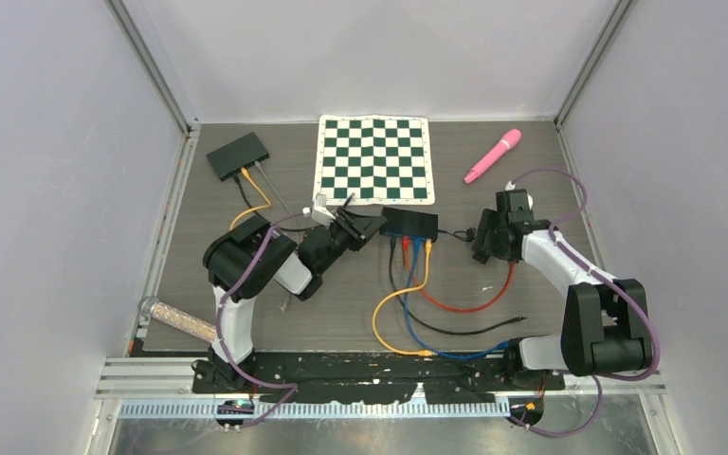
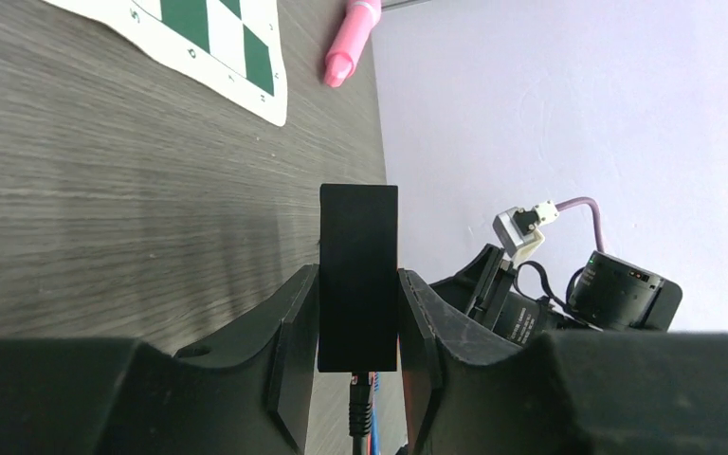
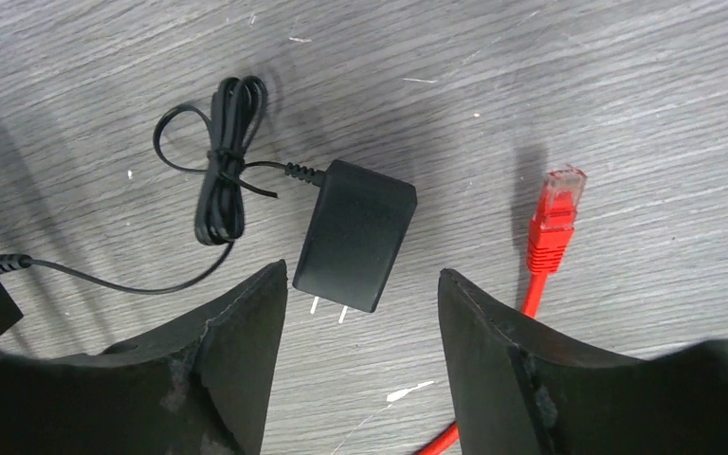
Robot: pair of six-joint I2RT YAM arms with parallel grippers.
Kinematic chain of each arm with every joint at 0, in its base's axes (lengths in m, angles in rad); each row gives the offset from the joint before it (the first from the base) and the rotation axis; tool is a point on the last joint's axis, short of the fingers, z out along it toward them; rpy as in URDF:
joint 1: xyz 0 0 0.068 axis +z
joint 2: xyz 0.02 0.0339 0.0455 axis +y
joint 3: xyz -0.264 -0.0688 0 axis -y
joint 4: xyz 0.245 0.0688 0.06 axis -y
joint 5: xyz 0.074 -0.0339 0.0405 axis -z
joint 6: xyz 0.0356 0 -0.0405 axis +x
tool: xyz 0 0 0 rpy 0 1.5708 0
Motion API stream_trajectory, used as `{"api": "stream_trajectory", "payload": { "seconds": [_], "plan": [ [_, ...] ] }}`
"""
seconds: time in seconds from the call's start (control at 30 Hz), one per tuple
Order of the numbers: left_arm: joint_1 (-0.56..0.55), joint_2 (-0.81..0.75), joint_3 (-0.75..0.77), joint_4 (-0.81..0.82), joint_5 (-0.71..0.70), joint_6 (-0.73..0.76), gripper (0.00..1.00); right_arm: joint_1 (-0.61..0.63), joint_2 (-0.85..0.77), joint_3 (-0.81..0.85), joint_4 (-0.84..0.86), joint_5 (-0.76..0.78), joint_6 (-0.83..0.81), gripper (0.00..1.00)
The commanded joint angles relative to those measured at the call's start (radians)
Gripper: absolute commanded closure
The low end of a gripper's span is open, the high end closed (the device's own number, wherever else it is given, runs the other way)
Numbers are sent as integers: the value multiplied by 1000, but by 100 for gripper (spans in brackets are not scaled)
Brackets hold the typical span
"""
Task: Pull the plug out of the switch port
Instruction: Place the switch port at the center of the board.
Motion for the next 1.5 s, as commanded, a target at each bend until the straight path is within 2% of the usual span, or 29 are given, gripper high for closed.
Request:
{"api": "stream_trajectory", "payload": {
  "seconds": [0.0, 0.23, 0.3, 0.37, 0.4, 0.47, 0.53, 0.7, 0.87, 1.0, 1.1, 1.17, 1.23, 1.33, 1.47],
  "plan": [
    [-1, 14, 52, 109, 20, -1, 65, -3, 26, 2, 51, -26, 11, 32],
    [-3, 9, 60, 110, 31, -2, 64, -2, 151, 36, 98, -43, 46, 31],
    [-3, 6, 61, 109, 26, -5, 64, -2, 183, 40, 98, -50, 48, 34],
    [-2, 1, 63, 109, 25, -2, 64, 2, 175, 35, 83, -45, 40, 46],
    [-1, -2, 64, 109, 23, 0, 64, 5, 147, 24, 75, -32, 38, 55],
    [1, -2, 71, 109, 18, 2, 64, 5, 92, 7, 56, -32, 32, 65],
    [12, 3, 89, 109, 27, 0, 64, 10, 29, -18, 26, -71, 17, 70],
    [52, 11, 135, 109, 57, 1, 64, 35, -134, -101, -36, -182, 14, 76],
    [64, 19, 122, 109, 52, 6, 63, 92, -231, -113, -111, -295, 31, 93],
    [70, 28, 98, 108, 44, 3, 63, 96, -355, -120, -151, -369, 24, 94],
    [70, 19, 52, 109, 28, 3, 63, 87, -432, -91, -177, -170, 42, 94],
    [70, 7, 19, 108, 23, 6, 63, 56, -422, -58, -194, -11, 52, 93],
    [69, -4, -7, 109, 24, 7, 63, 13, -380, -41, -179, 55, 59, 93],
    [63, -13, -36, 109, 28, 7, 63, -25, -269, -27, -107, 112, 68, 93],
    [45, -14, -55, 110, 40, 11, 62, -60, -93, -1, 2, 76, 60, 93]
  ]
}}
